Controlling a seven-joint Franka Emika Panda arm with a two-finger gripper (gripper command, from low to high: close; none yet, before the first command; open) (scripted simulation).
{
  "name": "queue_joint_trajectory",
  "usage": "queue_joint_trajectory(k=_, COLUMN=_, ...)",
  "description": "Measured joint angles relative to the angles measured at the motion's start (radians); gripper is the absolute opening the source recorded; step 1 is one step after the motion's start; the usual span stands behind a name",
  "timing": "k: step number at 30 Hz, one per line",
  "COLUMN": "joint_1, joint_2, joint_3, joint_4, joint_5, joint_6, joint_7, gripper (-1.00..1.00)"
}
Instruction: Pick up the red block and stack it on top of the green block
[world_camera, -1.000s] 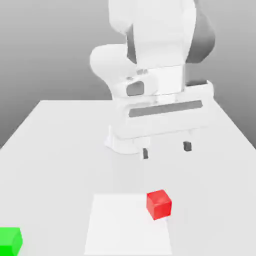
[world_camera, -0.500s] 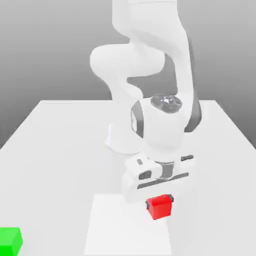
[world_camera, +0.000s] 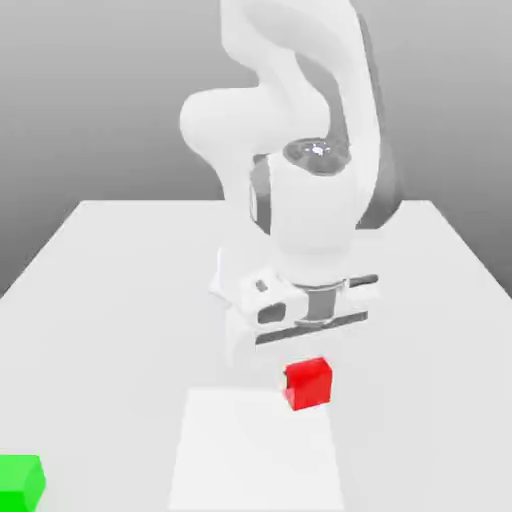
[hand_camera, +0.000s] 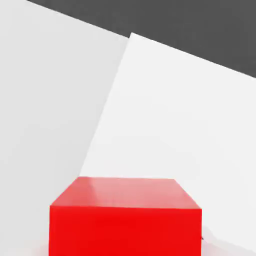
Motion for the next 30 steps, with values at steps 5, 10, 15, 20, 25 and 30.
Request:
queue_joint_trajectory(k=5, joint_1=-0.09, joint_2=0.066, joint_3=-0.045, joint_4=0.114, joint_5=0.018, joint_6=-0.064, joint_7=-0.164, gripper=-1.0)
queue_joint_trajectory(k=10, joint_1=-0.185, joint_2=0.126, joint_3=-0.09, joint_4=0.227, joint_5=0.042, joint_6=-0.122, joint_7=-0.333, gripper=-1.0)
queue_joint_trajectory(k=15, joint_1=-0.283, joint_2=0.179, joint_3=-0.129, joint_4=0.338, joint_5=0.066, joint_6=-0.175, joint_7=-0.505, gripper=-1.0)
queue_joint_trajectory(k=20, joint_1=-0.379, joint_2=0.224, joint_3=-0.16, joint_4=0.449, joint_5=0.089, joint_6=-0.222, joint_7=-0.679, gripper=-1.0)
queue_joint_trajectory(k=25, joint_1=-0.435, joint_2=0.357, joint_3=-0.14, joint_4=0.495, joint_5=0.136, joint_6=-0.126, joint_7=-0.77, gripper=1.0)
queue_joint_trajectory(k=30, joint_1=-0.435, joint_2=0.357, joint_3=-0.14, joint_4=0.495, joint_5=0.136, joint_6=-0.126, joint_7=-0.77, gripper=1.0)
